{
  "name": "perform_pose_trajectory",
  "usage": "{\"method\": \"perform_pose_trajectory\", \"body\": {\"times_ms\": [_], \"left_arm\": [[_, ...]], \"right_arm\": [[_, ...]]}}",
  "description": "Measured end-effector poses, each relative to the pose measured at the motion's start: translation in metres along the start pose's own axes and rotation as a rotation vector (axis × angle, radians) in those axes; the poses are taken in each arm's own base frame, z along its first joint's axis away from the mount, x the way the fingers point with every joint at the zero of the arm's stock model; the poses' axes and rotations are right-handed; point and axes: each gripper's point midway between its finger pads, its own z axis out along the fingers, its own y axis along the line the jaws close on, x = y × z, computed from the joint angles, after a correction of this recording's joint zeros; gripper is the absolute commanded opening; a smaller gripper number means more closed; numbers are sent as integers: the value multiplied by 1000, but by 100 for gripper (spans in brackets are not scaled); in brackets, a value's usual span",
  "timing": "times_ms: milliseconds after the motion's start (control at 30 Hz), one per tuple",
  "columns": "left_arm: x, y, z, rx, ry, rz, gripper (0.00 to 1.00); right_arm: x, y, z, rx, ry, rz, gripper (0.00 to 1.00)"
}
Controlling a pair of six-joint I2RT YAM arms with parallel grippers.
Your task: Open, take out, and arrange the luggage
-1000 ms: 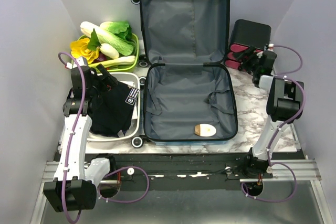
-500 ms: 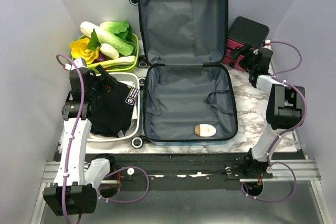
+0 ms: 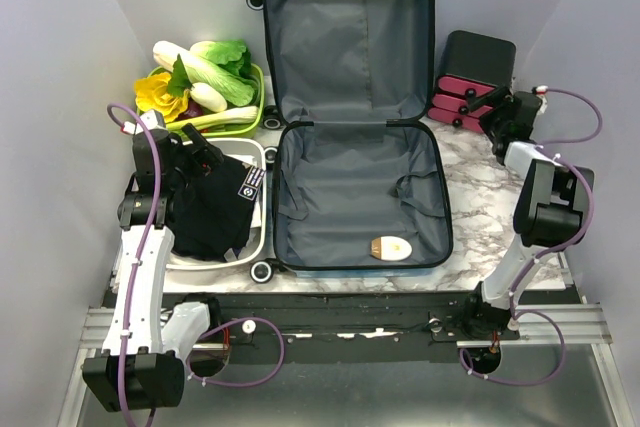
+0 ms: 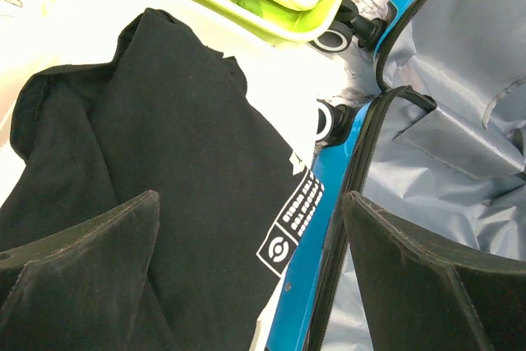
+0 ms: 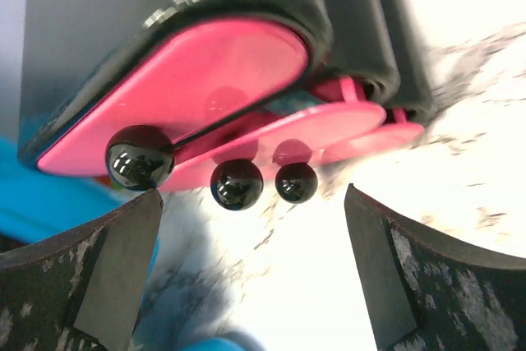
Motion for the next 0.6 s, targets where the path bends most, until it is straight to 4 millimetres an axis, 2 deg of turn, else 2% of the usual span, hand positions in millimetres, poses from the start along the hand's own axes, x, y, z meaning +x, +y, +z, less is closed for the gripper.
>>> {"method": "perform_pose_trajectory", "body": {"times_ms": [200, 300, 400, 533, 600], "left_arm": [[1, 0, 0, 0, 0, -2, 99], [0, 0, 0, 1, -1, -8, 99], [1, 0, 0, 0, 1, -13, 99], [4, 1, 3, -3, 6, -21, 99], [6, 3, 4, -6, 10, -24, 99]], "right_arm": [[-43, -47, -3, 120, -107, 33, 100], [-51, -57, -6, 132, -116, 3, 100], [-37, -48, -14, 77, -81, -17, 100], [1, -46, -26, 14, -3, 0, 98], [19, -48, -28, 1, 50, 15, 94]]}}
